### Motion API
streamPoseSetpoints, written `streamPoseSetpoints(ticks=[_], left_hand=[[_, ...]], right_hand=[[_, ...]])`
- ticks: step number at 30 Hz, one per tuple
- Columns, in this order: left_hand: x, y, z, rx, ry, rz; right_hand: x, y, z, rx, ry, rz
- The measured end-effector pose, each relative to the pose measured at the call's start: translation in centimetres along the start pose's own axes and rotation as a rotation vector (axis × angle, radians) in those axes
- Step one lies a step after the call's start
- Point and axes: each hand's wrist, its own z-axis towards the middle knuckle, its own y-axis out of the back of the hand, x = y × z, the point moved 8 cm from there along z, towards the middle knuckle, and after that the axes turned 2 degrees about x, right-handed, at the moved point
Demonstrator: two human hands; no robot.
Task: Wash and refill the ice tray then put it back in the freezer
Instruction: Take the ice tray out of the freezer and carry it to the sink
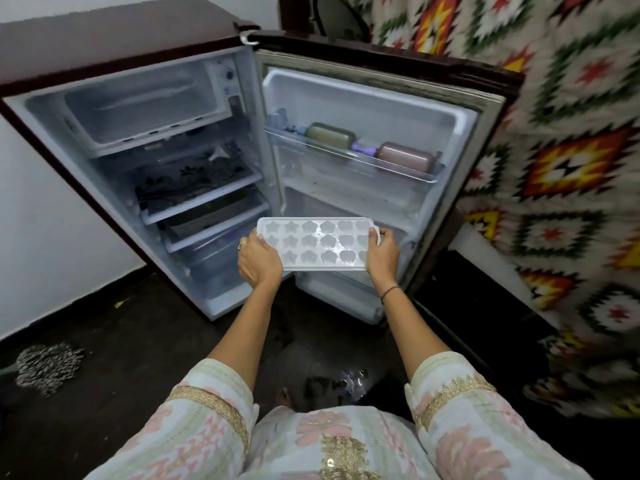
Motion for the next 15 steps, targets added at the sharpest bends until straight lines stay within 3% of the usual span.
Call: streamPoseSetpoints(ticks=[15], left_hand=[[-10.6, -11.9, -16.2, 0.259, -0.284, 0.007]], right_hand=[[-11.9, 22.4, -3.8, -0.358, -0.171, 0.013]])
